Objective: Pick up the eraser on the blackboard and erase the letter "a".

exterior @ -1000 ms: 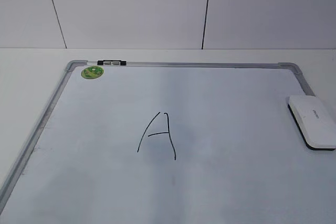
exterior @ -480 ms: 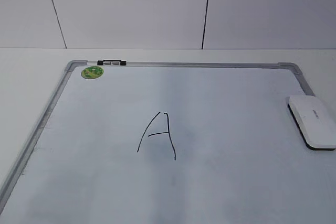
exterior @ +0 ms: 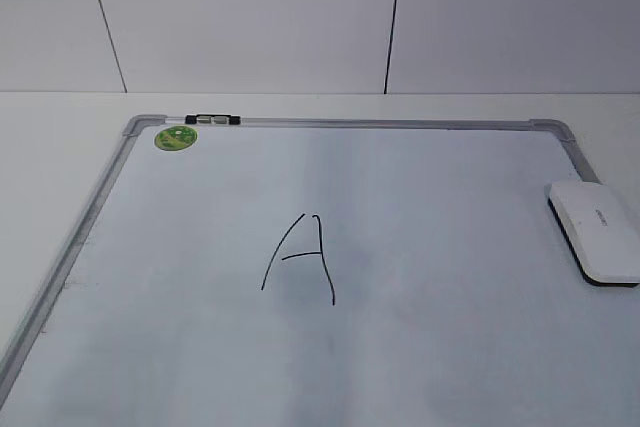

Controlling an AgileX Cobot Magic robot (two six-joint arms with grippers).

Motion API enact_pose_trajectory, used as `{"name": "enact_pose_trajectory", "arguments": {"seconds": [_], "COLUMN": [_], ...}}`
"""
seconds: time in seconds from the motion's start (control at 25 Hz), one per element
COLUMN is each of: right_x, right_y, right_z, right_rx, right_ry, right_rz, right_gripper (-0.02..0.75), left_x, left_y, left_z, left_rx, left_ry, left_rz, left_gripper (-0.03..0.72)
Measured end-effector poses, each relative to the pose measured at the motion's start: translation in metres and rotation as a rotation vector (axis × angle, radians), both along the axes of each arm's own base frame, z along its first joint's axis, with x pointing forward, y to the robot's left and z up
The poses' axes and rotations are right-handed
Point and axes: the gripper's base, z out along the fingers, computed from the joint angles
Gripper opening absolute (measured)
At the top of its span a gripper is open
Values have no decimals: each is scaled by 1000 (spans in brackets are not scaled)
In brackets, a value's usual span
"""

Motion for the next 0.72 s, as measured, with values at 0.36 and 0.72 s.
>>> {"name": "enact_pose_trajectory", "arguments": {"seconds": [0.36, 0.72], "right_x": [0, 0], "right_y": [0, 0], "right_z": [0, 0], "right_rx": [0, 0], "right_ry": [0, 0], "right_rz": [0, 0], "right_gripper": [592, 592], "left_x": [0, 0], "left_y": [0, 0], "left_z": [0, 0], "left_rx": [0, 0], "left_ry": [0, 0], "left_rz": [2, 2], "left_gripper": [486, 486]}}
